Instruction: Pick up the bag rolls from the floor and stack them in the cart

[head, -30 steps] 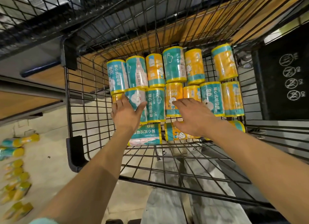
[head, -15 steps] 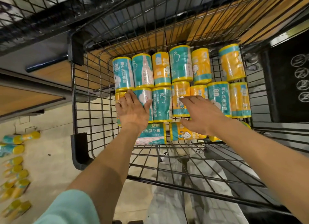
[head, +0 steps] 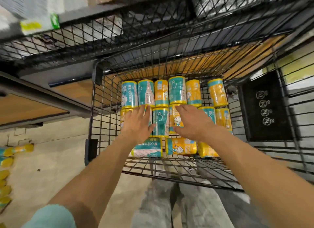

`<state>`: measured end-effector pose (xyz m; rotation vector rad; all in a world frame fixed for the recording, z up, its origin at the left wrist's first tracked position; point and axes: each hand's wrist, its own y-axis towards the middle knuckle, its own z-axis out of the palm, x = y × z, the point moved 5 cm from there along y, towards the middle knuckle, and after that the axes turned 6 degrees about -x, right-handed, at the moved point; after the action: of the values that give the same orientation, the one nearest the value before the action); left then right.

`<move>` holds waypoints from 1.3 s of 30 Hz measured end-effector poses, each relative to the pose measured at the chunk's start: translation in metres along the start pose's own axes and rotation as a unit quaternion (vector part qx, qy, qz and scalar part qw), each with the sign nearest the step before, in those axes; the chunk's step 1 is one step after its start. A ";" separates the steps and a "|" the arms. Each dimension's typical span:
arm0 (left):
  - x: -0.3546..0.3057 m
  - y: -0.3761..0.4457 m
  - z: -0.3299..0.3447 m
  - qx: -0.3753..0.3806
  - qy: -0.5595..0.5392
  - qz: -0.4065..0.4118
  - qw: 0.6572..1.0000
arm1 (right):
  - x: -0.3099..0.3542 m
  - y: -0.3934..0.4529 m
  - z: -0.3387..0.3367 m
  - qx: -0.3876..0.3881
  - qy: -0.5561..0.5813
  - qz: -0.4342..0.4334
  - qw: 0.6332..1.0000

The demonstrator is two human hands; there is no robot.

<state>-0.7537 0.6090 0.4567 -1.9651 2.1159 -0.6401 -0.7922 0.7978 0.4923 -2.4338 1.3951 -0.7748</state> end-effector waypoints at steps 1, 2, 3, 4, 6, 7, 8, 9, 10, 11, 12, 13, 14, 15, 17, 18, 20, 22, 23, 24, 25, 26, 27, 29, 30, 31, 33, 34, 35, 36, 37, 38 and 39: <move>0.001 -0.007 -0.012 0.012 -0.001 0.035 0.999 | 0.006 -0.005 -0.010 -0.002 -0.002 -0.005 1.000; 0.003 -0.014 -0.024 0.030 0.000 0.060 0.998 | 0.013 -0.010 -0.020 -0.001 -0.006 -0.008 1.000; 0.006 -0.023 -0.037 0.044 0.000 0.072 0.996 | 0.020 -0.016 -0.030 0.000 -0.013 -0.011 1.000; 0.010 -0.032 -0.052 0.049 -0.005 0.073 0.996 | 0.027 -0.023 -0.041 0.000 -0.021 -0.014 1.000; 0.019 -0.050 -0.088 0.026 -0.021 0.063 0.997 | 0.042 -0.037 -0.066 -0.002 -0.036 -0.021 0.999; 0.025 -0.060 -0.108 0.004 -0.026 0.053 0.998 | 0.051 -0.043 -0.080 -0.009 -0.044 -0.027 0.999; 0.031 -0.070 -0.126 -0.022 -0.032 0.039 0.998 | 0.060 -0.050 -0.094 -0.018 -0.052 -0.034 0.998; 0.038 -0.080 -0.143 -0.045 -0.041 0.025 0.998 | 0.068 -0.057 -0.109 -0.026 -0.061 -0.043 0.997; 0.046 -0.091 -0.159 -0.064 -0.051 0.009 0.997 | 0.077 -0.064 -0.123 -0.032 -0.076 -0.054 0.995; 0.054 -0.104 -0.171 -0.083 -0.062 -0.010 0.995 | 0.087 -0.071 -0.135 -0.039 -0.097 -0.066 0.992; 0.062 -0.117 -0.182 -0.103 -0.071 -0.029 0.992 | 0.096 -0.076 -0.147 -0.047 -0.123 -0.081 0.988; 0.069 -0.131 -0.191 -0.110 -0.081 -0.045 0.990 | 0.105 -0.081 -0.157 -0.050 -0.143 -0.096 0.984; 0.074 -0.147 -0.197 -0.106 -0.088 -0.059 0.989 | 0.115 -0.086 -0.166 -0.049 -0.151 -0.108 0.981; 0.080 -0.162 -0.205 -0.106 -0.090 -0.073 0.988 | 0.125 -0.090 -0.175 -0.054 -0.155 -0.121 0.979; 0.093 -0.195 -0.218 -0.111 -0.089 -0.111 0.984 | 0.147 -0.094 -0.194 -0.063 -0.164 -0.153 0.973; 0.100 -0.211 -0.223 -0.115 -0.101 -0.132 0.979 | 0.158 -0.094 -0.202 -0.066 -0.166 -0.169 0.969; 0.113 -0.244 -0.228 -0.135 -0.136 -0.186 0.964 | 0.184 -0.093 -0.214 -0.069 -0.176 -0.211 0.959; 0.126 -0.282 -0.227 -0.156 -0.162 -0.246 0.943 | 0.215 -0.095 -0.222 -0.066 -0.190 -0.258 0.945; 0.130 -0.304 -0.225 -0.161 -0.172 -0.277 0.931 | 0.234 -0.098 -0.224 -0.061 -0.198 -0.285 0.936; 0.134 -0.329 -0.223 -0.169 -0.182 -0.309 0.918 | 0.254 -0.103 -0.226 -0.056 -0.203 -0.312 0.926; 0.138 -0.354 -0.219 -0.176 -0.193 -0.341 0.903 | 0.275 -0.107 -0.227 -0.053 -0.202 -0.340 0.917; 0.141 -0.379 -0.213 -0.174 -0.201 -0.371 0.890 | 0.296 -0.112 -0.226 -0.053 -0.200 -0.367 0.907; 0.145 -0.411 -0.204 -0.168 -0.204 -0.406 0.875 | 0.324 -0.119 -0.219 -0.051 -0.200 -0.397 0.894; 0.152 -0.454 -0.190 -0.161 -0.204 -0.451 0.854 | 0.359 -0.126 -0.209 -0.048 -0.200 -0.423 0.882; 0.155 -0.482 -0.179 -0.157 -0.204 -0.483 0.837 | 0.383 -0.133 -0.198 -0.038 -0.205 -0.444 0.871; 0.159 -0.509 -0.170 -0.155 -0.207 -0.512 0.819 | 0.406 -0.140 -0.187 -0.029 -0.212 -0.466 0.858; 0.169 -0.558 -0.154 -0.149 -0.211 -0.560 0.787 | 0.456 -0.155 -0.170 -0.013 -0.220 -0.508 0.833; 0.175 -0.580 -0.147 -0.146 -0.209 -0.579 0.775 | 0.481 -0.164 -0.162 -0.010 -0.222 -0.529 0.819; 0.182 -0.601 -0.139 -0.145 -0.203 -0.596 0.763 | 0.506 -0.173 -0.155 -0.010 -0.226 -0.550 0.804; 0.190 -0.620 -0.133 -0.144 -0.198 -0.613 0.751 | 0.530 -0.182 -0.147 -0.011 -0.230 -0.567 0.791; 0.198 -0.639 -0.127 -0.144 -0.195 -0.626 0.741 | 0.553 -0.189 -0.139 -0.013 -0.232 -0.583 0.778; 0.206 -0.656 -0.121 -0.144 -0.195 -0.637 0.732 | 0.576 -0.196 -0.131 -0.014 -0.233 -0.597 0.767; 0.214 -0.671 -0.115 -0.143 -0.194 -0.645 0.725 | 0.599 -0.202 -0.122 -0.017 -0.233 -0.611 0.757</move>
<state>-0.2183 0.3987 0.8798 -3.1819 0.3290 0.0487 -0.4680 0.4002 0.8810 -3.0441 -0.5242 -0.2119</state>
